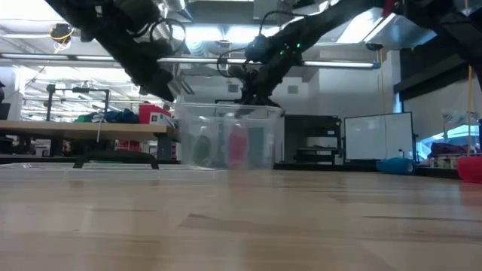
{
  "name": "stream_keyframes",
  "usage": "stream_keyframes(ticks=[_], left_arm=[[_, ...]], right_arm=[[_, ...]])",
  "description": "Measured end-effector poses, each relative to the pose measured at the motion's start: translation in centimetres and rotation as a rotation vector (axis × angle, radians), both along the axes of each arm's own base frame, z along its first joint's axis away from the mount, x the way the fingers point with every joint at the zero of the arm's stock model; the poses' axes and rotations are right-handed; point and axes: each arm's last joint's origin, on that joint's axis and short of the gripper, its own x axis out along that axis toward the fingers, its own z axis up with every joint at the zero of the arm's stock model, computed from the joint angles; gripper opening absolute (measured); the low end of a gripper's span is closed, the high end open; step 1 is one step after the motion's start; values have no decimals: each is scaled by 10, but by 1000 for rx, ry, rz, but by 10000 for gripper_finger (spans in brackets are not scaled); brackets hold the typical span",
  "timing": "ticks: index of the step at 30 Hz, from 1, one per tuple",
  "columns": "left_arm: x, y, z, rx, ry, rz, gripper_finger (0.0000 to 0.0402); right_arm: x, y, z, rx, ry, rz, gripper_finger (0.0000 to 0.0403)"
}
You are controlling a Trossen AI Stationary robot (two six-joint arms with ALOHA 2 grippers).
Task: Roll bandage
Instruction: Put the transparent zip bag into the container
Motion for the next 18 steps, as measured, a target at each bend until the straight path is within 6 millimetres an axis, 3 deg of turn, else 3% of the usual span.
stream_keyframes(ticks=[5, 18], left_arm=[[-5, 4, -12, -11, -14, 2, 155], [-4, 3, -16, -6, -23, -39, 155]], right_arm=[[11, -4, -11, 43, -81, 19, 13], [31, 11, 3, 47, -245, 50, 13]])
